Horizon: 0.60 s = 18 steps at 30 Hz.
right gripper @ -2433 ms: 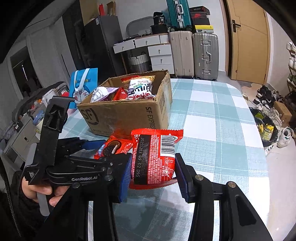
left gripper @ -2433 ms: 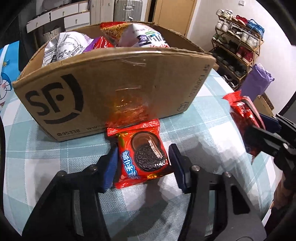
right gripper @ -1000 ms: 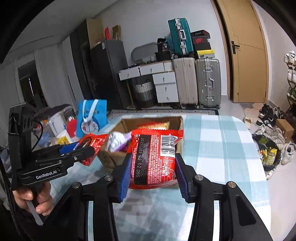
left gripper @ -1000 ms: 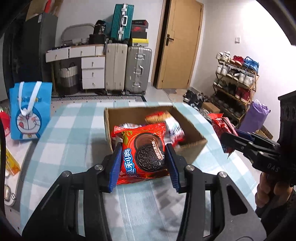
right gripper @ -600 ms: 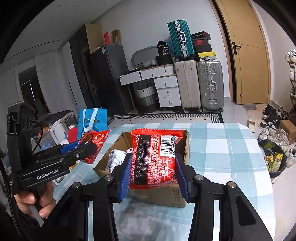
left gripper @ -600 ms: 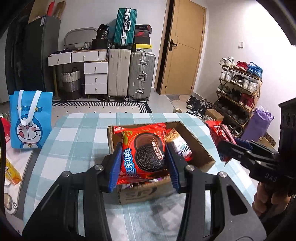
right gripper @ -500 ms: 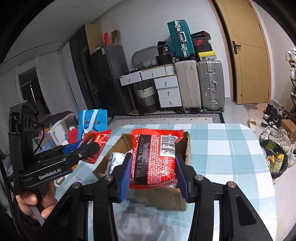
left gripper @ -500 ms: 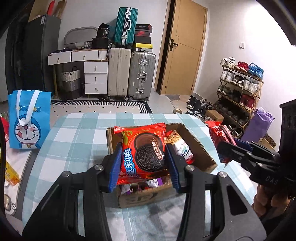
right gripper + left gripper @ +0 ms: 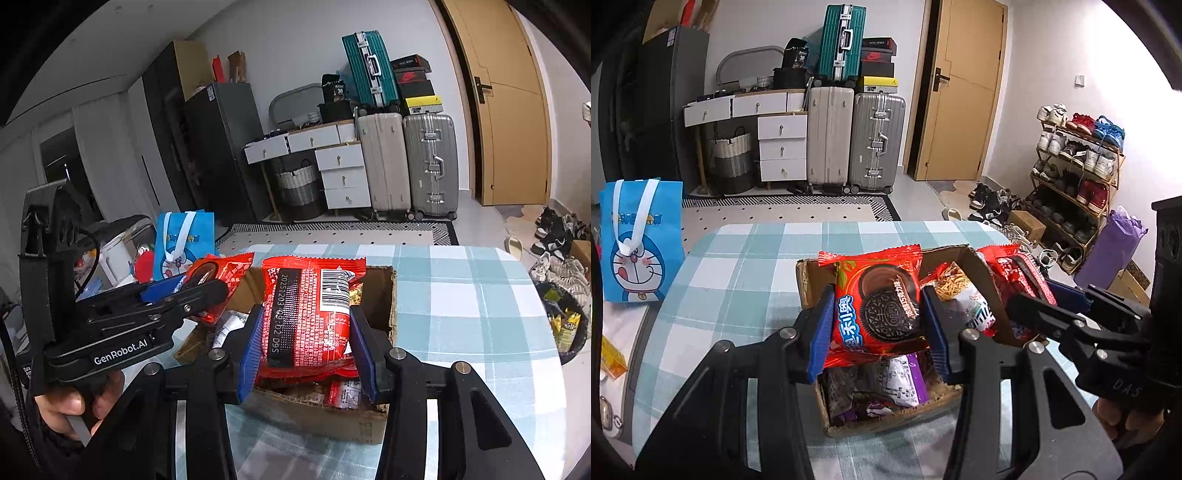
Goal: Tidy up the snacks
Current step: 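Carry both red packs over the box and open both tools to drop them in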
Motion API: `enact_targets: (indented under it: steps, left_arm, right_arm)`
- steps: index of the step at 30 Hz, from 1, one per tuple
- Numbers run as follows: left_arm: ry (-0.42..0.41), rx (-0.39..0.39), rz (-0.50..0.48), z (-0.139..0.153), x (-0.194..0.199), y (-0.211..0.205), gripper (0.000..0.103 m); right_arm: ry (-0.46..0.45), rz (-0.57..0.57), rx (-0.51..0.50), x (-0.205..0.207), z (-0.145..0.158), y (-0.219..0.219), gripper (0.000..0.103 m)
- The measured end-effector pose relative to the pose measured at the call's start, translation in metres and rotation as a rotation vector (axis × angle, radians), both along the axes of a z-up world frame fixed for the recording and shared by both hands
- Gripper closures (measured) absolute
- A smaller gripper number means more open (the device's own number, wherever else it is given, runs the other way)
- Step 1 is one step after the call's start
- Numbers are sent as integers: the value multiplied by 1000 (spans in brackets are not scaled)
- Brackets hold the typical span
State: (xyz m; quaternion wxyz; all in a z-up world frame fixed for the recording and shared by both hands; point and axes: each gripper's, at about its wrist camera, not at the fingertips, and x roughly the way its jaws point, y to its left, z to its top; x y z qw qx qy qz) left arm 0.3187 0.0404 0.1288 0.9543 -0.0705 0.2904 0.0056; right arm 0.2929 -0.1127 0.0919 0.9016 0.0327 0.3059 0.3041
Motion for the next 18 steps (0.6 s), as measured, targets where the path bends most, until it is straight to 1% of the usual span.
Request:
enact_targets:
  steps: [8, 11, 18]
  left_arm:
    - [1, 9, 0, -11, 16, 0, 61]
    - [7, 14, -7, -20, 22, -4, 61]
    - [11, 63, -6, -33, 34, -15, 61]
  right_arm:
    - [11, 1, -24, 12, -14, 6, 58]
    - [29, 3, -25, 18, -21, 8, 58]
    - [32, 1, -55, 24, -32, 14, 58]
